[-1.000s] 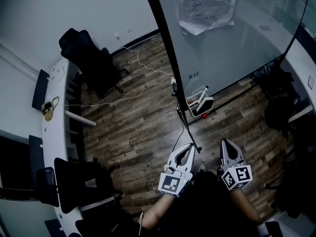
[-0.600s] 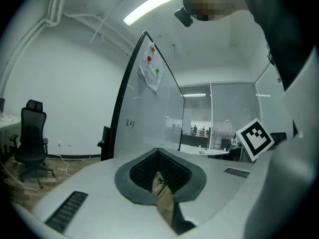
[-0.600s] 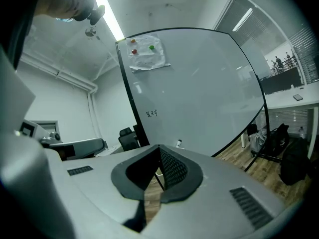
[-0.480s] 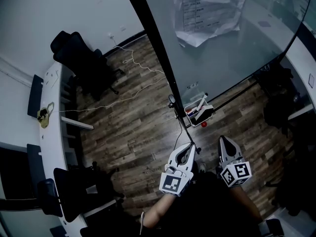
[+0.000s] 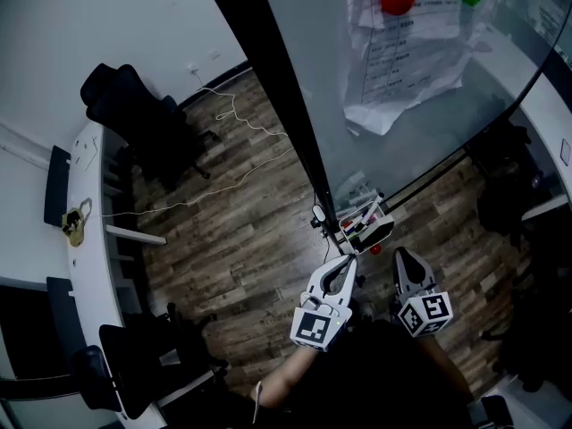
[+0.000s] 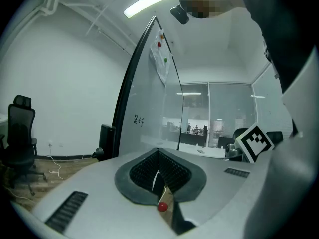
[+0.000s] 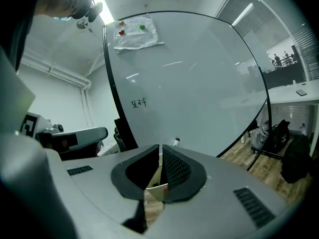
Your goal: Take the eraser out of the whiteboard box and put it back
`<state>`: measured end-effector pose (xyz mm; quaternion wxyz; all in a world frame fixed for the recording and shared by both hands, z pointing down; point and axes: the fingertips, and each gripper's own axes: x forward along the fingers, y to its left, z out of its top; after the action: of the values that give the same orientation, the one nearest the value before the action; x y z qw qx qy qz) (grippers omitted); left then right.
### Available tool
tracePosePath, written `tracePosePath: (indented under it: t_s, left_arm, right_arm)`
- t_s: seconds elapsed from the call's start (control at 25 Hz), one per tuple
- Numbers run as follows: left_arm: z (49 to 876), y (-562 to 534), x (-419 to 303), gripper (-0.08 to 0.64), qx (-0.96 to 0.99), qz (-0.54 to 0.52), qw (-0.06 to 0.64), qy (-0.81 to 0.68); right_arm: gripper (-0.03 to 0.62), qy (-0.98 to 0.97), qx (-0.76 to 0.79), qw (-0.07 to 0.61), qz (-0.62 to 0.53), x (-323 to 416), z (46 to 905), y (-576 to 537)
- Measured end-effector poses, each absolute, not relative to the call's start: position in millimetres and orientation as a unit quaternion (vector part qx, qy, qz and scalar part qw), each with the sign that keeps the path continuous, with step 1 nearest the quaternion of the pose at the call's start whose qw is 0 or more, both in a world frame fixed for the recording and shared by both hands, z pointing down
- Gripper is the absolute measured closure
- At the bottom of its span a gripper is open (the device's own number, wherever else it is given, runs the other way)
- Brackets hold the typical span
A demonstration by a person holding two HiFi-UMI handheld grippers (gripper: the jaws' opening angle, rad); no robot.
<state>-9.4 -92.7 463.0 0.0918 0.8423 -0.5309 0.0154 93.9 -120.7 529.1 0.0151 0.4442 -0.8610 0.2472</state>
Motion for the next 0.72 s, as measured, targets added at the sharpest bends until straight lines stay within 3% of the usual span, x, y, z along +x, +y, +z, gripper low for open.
tracePosePath:
  t_s: [0.2,0.72]
  left_arm:
    - [465,-107,-13,0.554,0.839,0.005,0.108,-0.533]
    - [476,-116,-19,0.554,0.838,0.008,0.125,-0.531]
  right_arm:
    - [0.568,-0.86,0.441,0.022,0.256,86,538,-134]
    - [0.398,-0.853,0.434,0.039,0.286,76,562,-148]
